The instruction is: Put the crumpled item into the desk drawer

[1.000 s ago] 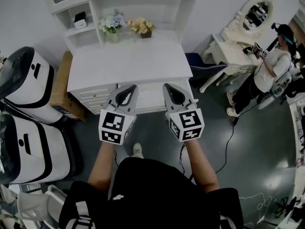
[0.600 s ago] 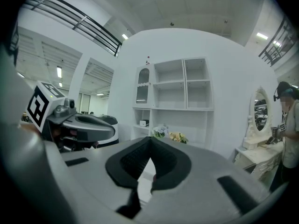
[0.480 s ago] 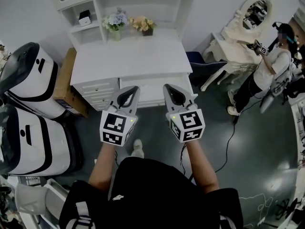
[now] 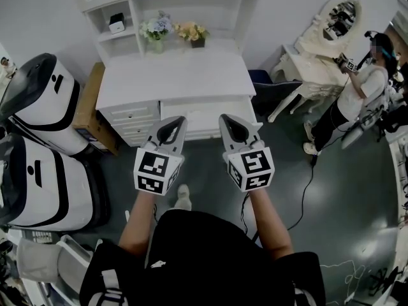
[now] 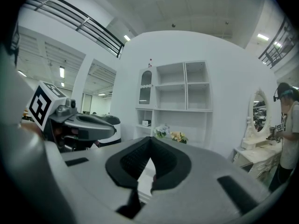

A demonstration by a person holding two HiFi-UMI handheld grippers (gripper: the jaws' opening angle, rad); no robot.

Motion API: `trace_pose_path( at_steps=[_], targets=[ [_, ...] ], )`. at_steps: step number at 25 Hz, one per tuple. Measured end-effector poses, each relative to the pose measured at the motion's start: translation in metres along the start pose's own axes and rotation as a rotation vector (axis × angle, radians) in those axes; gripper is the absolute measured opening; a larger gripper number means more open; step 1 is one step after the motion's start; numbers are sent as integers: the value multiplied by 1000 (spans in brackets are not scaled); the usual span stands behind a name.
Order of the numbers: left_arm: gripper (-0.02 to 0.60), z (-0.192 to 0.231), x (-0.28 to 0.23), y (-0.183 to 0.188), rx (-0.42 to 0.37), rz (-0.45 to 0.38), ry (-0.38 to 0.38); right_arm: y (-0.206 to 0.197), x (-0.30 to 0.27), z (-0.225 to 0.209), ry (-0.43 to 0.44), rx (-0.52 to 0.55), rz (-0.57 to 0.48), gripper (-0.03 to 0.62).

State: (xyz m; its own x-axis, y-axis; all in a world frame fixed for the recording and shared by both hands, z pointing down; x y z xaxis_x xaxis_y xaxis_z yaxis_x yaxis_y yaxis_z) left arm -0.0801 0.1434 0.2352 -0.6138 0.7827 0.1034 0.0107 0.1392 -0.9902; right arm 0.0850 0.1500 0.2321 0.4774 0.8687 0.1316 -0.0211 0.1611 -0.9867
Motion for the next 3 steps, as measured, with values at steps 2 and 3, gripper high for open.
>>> trace_pose_path(
  at_steps=[2, 3],
  targets=[
    [6, -2, 2, 2, 6, -5, 4, 2, 4, 0, 1, 3, 0, -5],
    [6, -3, 3, 4, 9, -9, 6, 3, 6, 0, 0, 5, 0, -5]
  ],
)
Point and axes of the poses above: the fingertips, and each gripper's own axes: x backward along the fingers, z to its left, y out of its top, the point moved 7 cm from there along x, backward along the fingers, and after that the axes turned 14 degrees about -z, right-handed, at the moved point
